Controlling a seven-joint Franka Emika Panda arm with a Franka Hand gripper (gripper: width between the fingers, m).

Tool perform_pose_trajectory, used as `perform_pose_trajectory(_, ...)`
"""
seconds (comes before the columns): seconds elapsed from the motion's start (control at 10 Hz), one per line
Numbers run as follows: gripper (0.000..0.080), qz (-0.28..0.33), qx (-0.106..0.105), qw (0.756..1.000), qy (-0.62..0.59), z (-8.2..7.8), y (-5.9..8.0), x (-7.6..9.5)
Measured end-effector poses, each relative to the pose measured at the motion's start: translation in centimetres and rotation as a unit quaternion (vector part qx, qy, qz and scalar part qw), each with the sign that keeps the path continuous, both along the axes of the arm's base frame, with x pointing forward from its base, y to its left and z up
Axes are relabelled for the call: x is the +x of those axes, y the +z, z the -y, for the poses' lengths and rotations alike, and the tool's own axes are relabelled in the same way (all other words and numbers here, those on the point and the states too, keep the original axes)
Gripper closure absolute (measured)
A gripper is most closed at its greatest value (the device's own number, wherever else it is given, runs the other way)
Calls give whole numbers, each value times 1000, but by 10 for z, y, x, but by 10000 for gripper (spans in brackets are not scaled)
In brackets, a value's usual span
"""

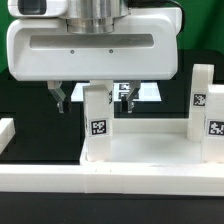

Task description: Assemble desk

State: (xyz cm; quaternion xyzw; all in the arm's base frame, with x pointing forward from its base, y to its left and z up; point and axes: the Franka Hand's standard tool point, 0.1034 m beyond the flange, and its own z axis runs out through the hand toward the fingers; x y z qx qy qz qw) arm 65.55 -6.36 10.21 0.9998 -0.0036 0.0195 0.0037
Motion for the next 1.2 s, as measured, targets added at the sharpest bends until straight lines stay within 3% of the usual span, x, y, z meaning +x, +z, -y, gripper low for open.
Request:
perform_pose_trajectory(0.2,150,-2,-2,999,39,1,-1,-1)
perform_pose_trajectory(0.3,263,-2,-3,999,38,1,-1,-1)
perform_pose_trajectory(0.4,263,-2,-3,999,38,1,-1,-1)
perform_pose_trajectory(0.5,432,-2,-3,999,38,1,-2,-1)
perform_pose_trajectory(0.6,432,-2,-2,1000,30,1,-2,-1)
perform_pose_trajectory(0.7,511,-2,-2,1000,24,1,-2,-1)
perform_pose_trajectory(1.2,511,-6,16,991,-130,6,-2,-3)
